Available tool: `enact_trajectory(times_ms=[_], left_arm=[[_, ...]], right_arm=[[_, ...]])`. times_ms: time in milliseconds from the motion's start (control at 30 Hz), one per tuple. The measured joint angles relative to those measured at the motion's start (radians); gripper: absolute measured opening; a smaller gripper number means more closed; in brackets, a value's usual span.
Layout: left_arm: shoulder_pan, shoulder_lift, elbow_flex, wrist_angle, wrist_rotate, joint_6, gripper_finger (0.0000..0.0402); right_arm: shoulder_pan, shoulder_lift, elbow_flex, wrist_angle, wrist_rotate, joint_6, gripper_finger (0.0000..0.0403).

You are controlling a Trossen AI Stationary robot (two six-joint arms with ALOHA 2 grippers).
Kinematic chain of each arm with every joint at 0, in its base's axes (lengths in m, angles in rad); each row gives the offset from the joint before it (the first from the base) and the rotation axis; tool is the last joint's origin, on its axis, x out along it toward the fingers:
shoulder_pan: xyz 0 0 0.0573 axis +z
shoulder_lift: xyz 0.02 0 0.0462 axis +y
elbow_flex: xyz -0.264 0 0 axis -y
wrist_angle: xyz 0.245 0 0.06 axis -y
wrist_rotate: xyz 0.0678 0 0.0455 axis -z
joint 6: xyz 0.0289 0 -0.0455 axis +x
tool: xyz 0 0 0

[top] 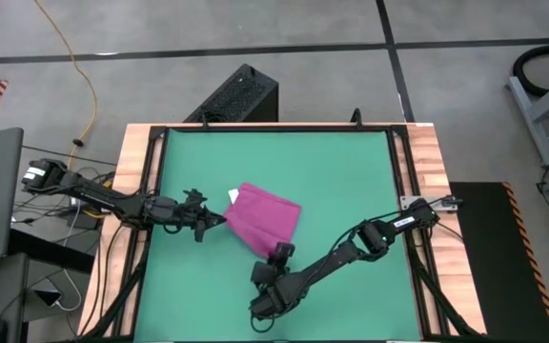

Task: Roll towel
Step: Fold the pink towel

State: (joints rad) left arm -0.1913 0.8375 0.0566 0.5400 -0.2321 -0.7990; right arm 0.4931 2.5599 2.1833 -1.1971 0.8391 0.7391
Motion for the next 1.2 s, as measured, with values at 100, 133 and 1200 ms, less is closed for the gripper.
enact_trajectory(times_ms=[100,133,1200], left_arm=[[0.0,0.0,0.0,0.004,0.008,-0.024,0.0],[0.0,0.0,0.0,0.01,0.015,-0.032,0.0],[0.001,-0.001,0.168,0.236,0.12,-0.073,0.0]], right_arm=[[0.0,0.0,0.003,-0.019,-0.008,-0.001,0.0013],[0.0,-0.001,0.003,-0.028,-0.009,0.005,0.0013],[-0.072,-0.484,0.004,-0.374,0.111,-0.188,0.0003]])
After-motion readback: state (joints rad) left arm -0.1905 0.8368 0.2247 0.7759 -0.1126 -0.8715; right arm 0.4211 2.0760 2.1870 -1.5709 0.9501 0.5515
